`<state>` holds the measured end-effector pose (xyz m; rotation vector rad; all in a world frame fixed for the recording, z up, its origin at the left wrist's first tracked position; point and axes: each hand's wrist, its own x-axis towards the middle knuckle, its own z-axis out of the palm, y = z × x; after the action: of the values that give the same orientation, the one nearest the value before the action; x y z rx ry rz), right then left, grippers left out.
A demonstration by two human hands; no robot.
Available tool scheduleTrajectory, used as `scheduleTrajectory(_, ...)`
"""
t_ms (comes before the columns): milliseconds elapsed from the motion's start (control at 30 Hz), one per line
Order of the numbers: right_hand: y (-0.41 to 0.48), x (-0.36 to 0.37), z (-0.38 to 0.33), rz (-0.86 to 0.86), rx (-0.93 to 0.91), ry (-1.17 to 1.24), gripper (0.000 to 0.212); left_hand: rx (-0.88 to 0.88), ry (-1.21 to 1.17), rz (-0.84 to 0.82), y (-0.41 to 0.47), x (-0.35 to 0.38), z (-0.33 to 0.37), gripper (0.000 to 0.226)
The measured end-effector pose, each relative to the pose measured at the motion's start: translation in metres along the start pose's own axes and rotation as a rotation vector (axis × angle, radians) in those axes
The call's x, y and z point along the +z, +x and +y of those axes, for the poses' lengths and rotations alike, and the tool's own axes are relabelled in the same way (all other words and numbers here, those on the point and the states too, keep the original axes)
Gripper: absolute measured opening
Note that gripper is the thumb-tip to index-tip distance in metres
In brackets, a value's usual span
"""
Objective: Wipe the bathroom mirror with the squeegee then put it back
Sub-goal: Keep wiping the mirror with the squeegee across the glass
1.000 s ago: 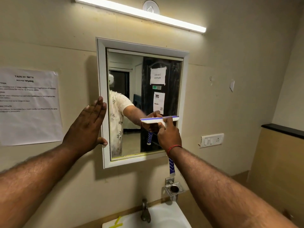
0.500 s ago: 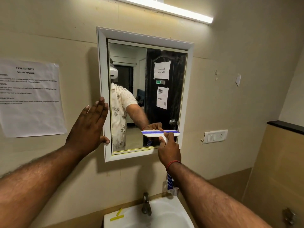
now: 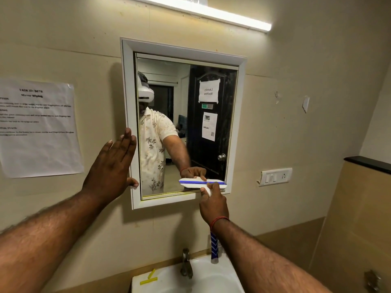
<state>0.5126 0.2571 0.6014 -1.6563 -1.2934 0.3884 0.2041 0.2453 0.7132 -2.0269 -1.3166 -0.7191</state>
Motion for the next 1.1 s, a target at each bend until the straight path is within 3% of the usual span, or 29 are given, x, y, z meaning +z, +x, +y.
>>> scheduleTrajectory(200,-0.002,-0.008,0.001,-0.101,-0.005,-0.069,0.037,-0.029,0.036,0.020,0.002,-0.005,0.005,0.168)
scheduleTrajectory(300,-0.003,-0.014,-0.006,-0.062,-0.017,-0.047,0.044,-0.033,0.071,0.008,0.002,-0.008,0.005,0.167)
scheduleTrajectory(500,0.004,-0.042,-0.081,0.037,-0.224,0.040,0.030,0.078,0.238,0.071,0.013,-0.036,-0.013,0.138)
scheduleTrajectory(700,0.031,-0.094,-0.204,0.092,-0.440,0.186,0.026,-0.023,0.371,0.006,0.065,-0.097,-0.030,0.164)
scheduleTrajectory(800,0.048,-0.120,-0.252,0.156,-0.498,0.162,0.030,-0.107,0.404,-0.091,0.103,-0.122,-0.022,0.159)
scheduleTrajectory(1100,0.092,-0.144,-0.291,0.233,-0.517,0.092,0.026,-0.209,0.431,-0.115,0.140,-0.113,0.002,0.166)
